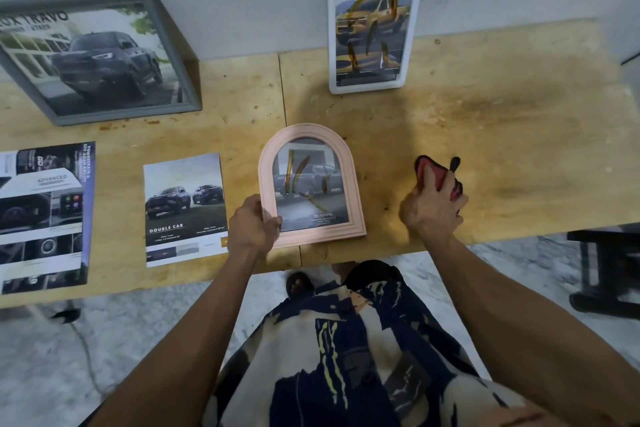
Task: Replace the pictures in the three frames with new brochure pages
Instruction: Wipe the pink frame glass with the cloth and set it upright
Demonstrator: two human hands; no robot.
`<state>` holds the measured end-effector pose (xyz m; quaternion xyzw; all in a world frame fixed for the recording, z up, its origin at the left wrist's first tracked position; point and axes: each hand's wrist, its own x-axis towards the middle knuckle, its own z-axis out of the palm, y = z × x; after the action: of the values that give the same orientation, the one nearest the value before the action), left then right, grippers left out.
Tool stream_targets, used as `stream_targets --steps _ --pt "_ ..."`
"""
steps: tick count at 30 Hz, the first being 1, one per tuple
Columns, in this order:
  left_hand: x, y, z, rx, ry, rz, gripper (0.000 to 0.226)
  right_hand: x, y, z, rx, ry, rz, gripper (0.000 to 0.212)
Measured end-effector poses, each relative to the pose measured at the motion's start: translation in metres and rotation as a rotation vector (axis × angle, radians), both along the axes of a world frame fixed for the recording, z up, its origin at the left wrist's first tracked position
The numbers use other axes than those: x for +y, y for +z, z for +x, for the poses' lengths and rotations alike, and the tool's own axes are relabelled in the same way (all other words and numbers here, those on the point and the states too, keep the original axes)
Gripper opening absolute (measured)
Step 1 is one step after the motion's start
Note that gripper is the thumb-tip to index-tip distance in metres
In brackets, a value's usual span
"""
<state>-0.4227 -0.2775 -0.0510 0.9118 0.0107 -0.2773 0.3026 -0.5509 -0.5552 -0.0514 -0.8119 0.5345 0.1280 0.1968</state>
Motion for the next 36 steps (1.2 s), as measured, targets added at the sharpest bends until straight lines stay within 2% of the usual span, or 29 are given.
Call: stream_targets --steps 4,9,12,15,18,21,27,33,36 --pt "0.002 -0.002 -0.001 0.004 0.006 -0.023 0.051 -0.016 -0.005 -0.004 -0.121 0.051 -0.03 0.042" --pt "0.004 -0.005 0.004 0.015 0.06 -0.027 0.055 0.001 0.006 0.031 -0.449 -0.024 0.072 0.04" --pt "0.004 -0.007 0.006 -0.086 0.093 -0.043 0.053 0.026 0.02 0.054 -0.57 0.012 0.14 0.035" --pt "0.004 -0.014 0.008 -0.29 -0.034 -0.072 0.039 0.049 0.032 0.073 -0.673 0.102 0.139 0.028" --pt "0.0 -0.018 0.006 -0.427 -0.195 0.094 0.042 0.065 0.032 0.089 -0.612 0.209 0.108 0.033" --pt "0.0 -0.024 0.005 -0.406 -0.309 0.228 0.048 0.075 0.028 0.099 -0.489 0.313 0.069 0.04" --pt "0.002 -0.037 0.0 -0.379 -0.326 0.28 0.052 0.085 0.003 0.109 -0.277 0.596 -0.17 0.044" --pt "0.0 -0.045 -0.002 -0.424 -0.266 0.284 0.051 0.091 -0.022 0.119 -0.343 0.705 -0.262 0.041" --pt "0.0 -0.049 -0.003 -0.441 -0.258 0.304 0.05 0.093 -0.03 0.133 -0.449 0.808 -0.247 0.04"
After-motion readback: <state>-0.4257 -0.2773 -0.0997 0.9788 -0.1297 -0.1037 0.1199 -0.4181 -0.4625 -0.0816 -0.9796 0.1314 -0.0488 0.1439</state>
